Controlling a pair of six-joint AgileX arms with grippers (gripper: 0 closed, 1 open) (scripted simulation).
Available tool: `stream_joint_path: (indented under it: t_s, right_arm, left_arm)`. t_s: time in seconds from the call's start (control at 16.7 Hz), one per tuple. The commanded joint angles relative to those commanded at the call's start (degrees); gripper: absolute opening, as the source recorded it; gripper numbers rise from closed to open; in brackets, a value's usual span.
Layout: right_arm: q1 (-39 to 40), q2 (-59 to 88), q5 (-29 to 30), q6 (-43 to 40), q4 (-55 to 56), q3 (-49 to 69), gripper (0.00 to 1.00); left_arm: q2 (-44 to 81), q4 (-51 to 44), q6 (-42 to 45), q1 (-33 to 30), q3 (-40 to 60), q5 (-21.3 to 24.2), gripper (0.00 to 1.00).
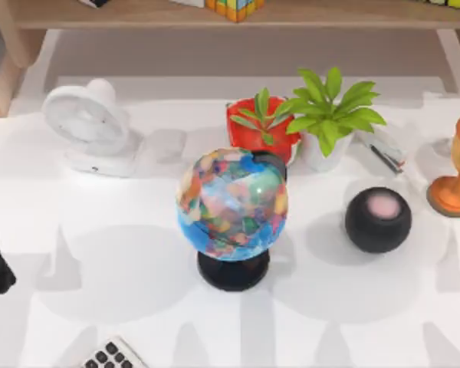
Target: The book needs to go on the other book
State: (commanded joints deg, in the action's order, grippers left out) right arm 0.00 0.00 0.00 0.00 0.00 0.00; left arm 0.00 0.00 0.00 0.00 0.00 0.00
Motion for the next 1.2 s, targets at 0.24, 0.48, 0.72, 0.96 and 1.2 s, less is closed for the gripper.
stream_joint_path:
  t_s: [0.24, 0.48, 0.72, 0.96, 1.2]
  right_arm:
    - [0.0, 0.0, 0.0, 0.0, 0.0, 0.0, 1.0]
    - [0.0, 0.0, 0.0, 0.0, 0.0, 0.0, 1.0]
    - [0.0, 0.0, 0.0, 0.0, 0.0, 0.0, 1.0]
    - [0.0, 0.0, 0.0, 0.0, 0.0, 0.0, 1.0]
    - [0.0, 0.0, 0.0, 0.0, 0.0, 0.0, 1.0]
  left_arm:
    - [1.8, 0.8, 0.0, 0.5, 1.7, 0.5, 1.0]
    - [12.6, 5.0, 0.1, 3.5, 11.5, 3.3, 1.0]
    - [32.7, 11.4, 0.2, 7.9, 26.8, 7.8, 1.0]
    - [58.1, 18.6, 0.3, 12.8, 44.0, 13.0, 1.0]
    - [83.3, 25.2, 0.3, 17.3, 60.3, 18.1, 1.0]
